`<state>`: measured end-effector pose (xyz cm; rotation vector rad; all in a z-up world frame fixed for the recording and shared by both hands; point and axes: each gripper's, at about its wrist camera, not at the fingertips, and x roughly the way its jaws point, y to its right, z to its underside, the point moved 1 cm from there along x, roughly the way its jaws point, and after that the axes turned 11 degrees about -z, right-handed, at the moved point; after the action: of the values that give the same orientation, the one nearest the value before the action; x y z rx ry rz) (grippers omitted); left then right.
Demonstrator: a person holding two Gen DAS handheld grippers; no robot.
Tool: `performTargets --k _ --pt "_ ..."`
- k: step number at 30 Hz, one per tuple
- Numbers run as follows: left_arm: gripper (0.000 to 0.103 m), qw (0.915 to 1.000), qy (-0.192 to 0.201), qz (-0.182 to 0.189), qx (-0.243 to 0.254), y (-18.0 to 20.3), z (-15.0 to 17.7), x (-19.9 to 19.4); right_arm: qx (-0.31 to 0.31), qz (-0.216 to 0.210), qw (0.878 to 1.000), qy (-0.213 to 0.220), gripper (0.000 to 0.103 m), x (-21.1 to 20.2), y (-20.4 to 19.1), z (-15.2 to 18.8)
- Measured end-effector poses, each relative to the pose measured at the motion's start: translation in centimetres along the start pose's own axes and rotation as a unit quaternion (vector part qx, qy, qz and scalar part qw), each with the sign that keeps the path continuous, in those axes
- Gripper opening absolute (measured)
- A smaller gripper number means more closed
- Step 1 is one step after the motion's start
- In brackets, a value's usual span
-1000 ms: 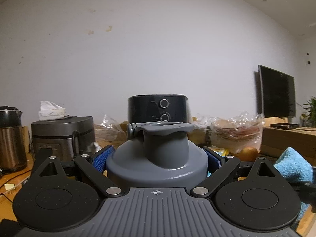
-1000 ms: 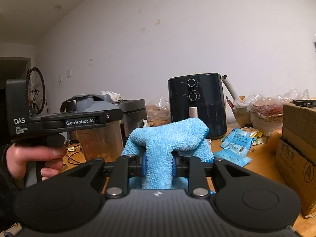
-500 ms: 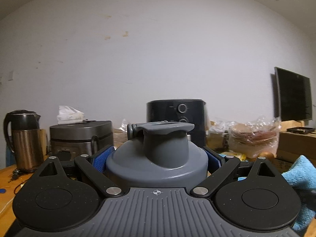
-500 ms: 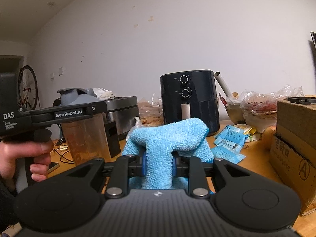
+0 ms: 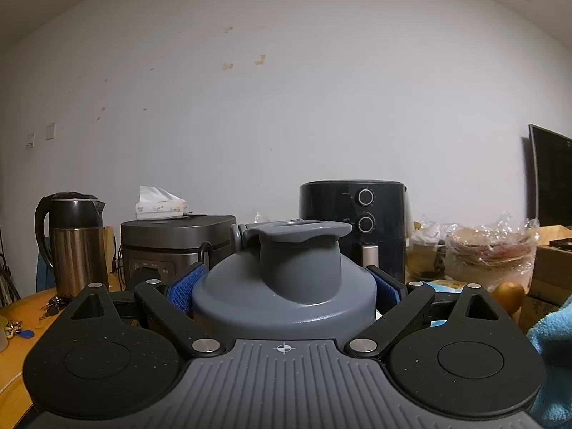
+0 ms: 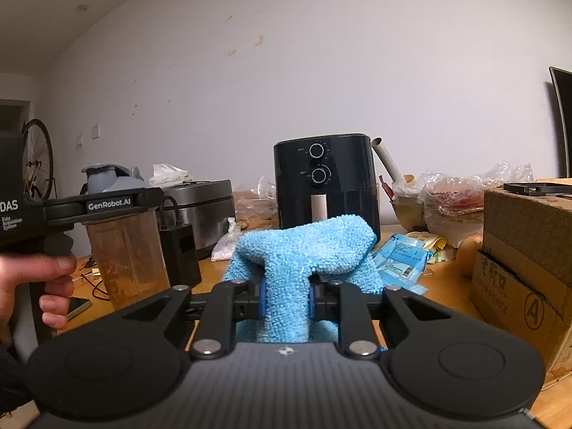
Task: Clean container
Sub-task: 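Carry the shaker bottle away from the cloth with the left tool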
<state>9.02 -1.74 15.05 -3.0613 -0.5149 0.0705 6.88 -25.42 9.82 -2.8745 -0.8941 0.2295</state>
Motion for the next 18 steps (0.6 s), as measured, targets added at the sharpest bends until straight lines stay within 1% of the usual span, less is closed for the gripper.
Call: performTargets --k 7,18 --pt "0.095 1.0000 -0.003 0.000 0.000 0.1 0.0 0.2 0.000 -0.002 1.000 0.000 0.016 -0.1 0.0 -0.1" --pt "0.095 0.9998 -0.009 0.015 0.006 0.7 0.5 1.3 -0.007 -0.010 1.000 -0.006 0.018 0.0 -0.6 0.1"
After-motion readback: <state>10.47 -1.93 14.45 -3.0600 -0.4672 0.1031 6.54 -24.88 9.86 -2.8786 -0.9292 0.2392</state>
